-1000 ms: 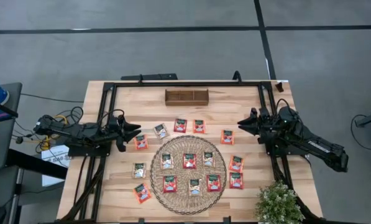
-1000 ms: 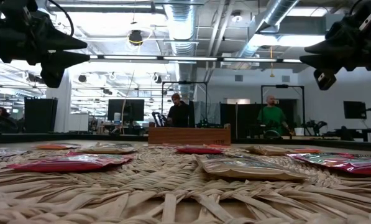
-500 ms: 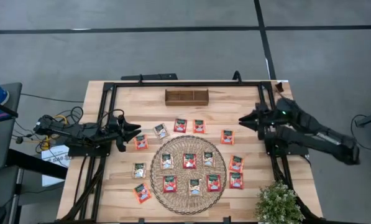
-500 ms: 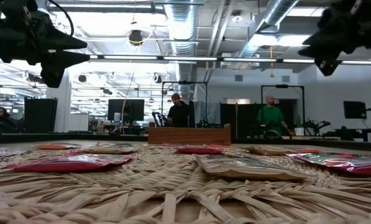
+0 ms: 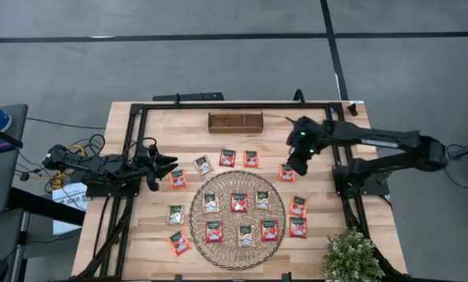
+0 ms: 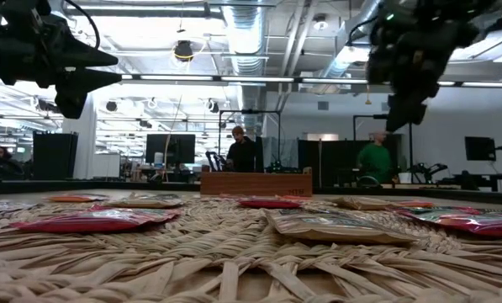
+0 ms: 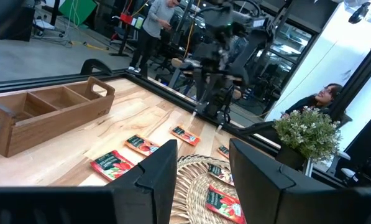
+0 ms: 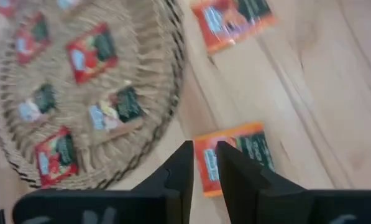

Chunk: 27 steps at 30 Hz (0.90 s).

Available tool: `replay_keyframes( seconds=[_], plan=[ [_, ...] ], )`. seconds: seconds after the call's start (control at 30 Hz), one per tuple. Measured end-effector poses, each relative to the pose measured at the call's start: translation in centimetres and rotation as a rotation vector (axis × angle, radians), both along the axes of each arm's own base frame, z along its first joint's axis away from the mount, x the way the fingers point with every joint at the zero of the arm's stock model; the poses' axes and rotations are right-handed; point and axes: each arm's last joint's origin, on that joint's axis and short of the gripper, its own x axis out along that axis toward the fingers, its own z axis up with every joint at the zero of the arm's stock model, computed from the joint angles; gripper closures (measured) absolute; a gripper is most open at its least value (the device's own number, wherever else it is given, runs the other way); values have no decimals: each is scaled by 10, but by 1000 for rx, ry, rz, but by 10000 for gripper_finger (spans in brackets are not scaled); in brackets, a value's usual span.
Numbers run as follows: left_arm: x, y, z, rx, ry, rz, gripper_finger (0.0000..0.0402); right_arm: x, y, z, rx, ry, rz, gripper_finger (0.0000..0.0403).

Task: Pick & Place Tea
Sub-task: Put the orange tea bag into the right section of the wooden organizer

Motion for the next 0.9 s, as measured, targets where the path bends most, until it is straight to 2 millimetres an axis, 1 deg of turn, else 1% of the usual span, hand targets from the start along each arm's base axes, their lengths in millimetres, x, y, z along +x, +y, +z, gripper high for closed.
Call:
replay_keyframes(
  seconds=[0.13,0.27,0.33,0.4,0.53,0.63,0.77,0.9],
  plan=[
    [0,0,0,0,-1,1,263,13,-12,-5,15,122,-18,319],
    [0,0,0,0,-1,1,263,16,-22,-13,7,276,-39,287],
    [0,0,0,0,-1,1,263,13,-26,-21,34,360,-57,266],
    [0,0,0,0,-1,1,263,13,-31,-27,57,408,-72,245],
    [0,0,0,0,-1,1,263,15,-38,-39,85,456,-95,205],
    [0,0,0,1,-1,2,263,17,-42,-46,98,478,-105,188],
    [0,0,0,2,-1,2,263,20,-44,-52,100,486,-103,180],
    [0,0,0,2,-1,2,263,27,-42,-54,73,447,-87,183]
  ],
)
